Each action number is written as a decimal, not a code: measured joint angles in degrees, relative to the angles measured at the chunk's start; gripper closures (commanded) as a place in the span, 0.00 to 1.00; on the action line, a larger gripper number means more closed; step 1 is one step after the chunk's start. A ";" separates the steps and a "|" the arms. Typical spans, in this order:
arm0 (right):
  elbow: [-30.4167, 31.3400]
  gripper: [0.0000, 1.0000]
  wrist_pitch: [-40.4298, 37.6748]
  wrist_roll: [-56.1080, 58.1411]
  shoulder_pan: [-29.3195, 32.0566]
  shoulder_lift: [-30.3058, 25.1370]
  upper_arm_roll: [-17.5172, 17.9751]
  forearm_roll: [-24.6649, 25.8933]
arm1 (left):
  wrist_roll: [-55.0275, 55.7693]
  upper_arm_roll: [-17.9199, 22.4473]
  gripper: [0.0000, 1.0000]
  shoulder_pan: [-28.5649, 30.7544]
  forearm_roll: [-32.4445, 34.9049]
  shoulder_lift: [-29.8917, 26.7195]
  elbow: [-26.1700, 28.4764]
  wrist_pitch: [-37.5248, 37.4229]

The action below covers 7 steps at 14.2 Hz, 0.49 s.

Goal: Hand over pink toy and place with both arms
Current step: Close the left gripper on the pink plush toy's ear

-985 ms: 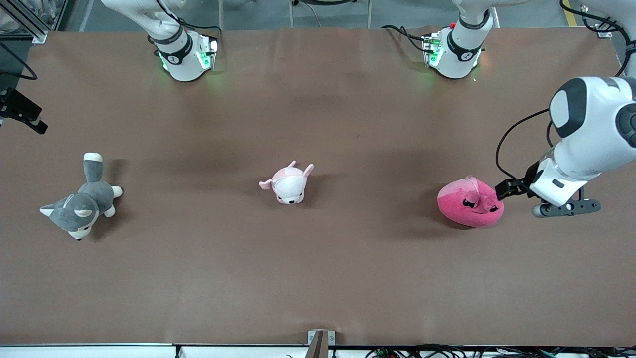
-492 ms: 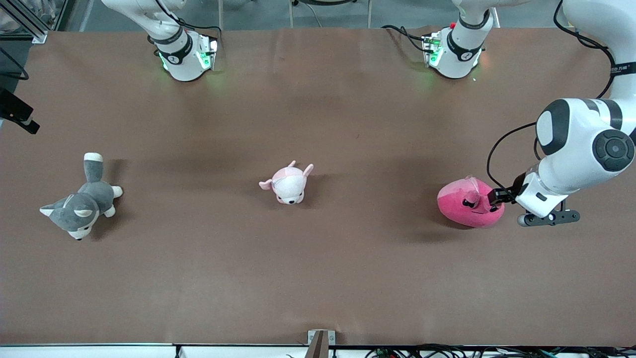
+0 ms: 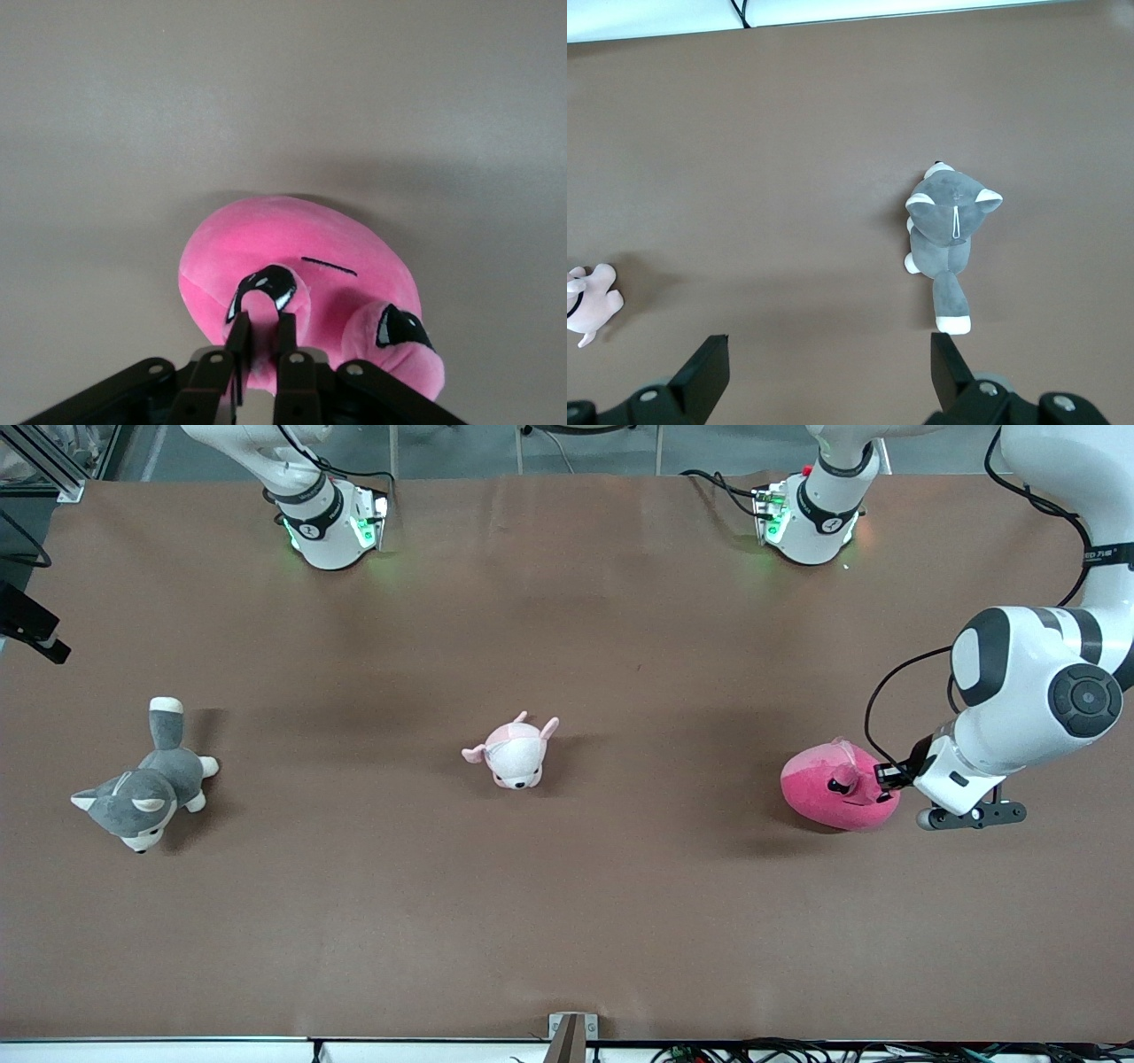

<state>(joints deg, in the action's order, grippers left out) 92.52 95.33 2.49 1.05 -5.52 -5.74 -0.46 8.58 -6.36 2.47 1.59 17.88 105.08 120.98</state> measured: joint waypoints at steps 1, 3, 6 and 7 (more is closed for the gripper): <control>0.00 0.00 0.00 0.00 0.05 0.03 -0.01 0.00 | 0.00 -0.03 1.00 -0.01 0.00 0.00 -0.02 0.00; 0.04 0.00 -0.11 0.00 0.73 0.24 -0.04 0.00 | 0.00 -0.22 1.00 -0.01 0.00 -0.22 -0.32 -0.60; 0.13 0.00 -0.22 0.00 2.04 1.26 -0.07 -0.01 | 0.40 -1.22 1.00 -0.01 -1.99 -2.53 -2.94 -5.73; 0.15 0.00 -0.24 0.00 2.23 1.81 -0.07 -0.01 | 0.53 -1.45 1.00 -0.02 -4.14 -3.86 -4.39 -8.87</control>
<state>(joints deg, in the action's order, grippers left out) 92.67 95.08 2.49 3.28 -3.71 -5.80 -0.47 9.11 -7.81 2.45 -2.55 14.01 100.69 112.11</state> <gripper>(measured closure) 0.000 0.938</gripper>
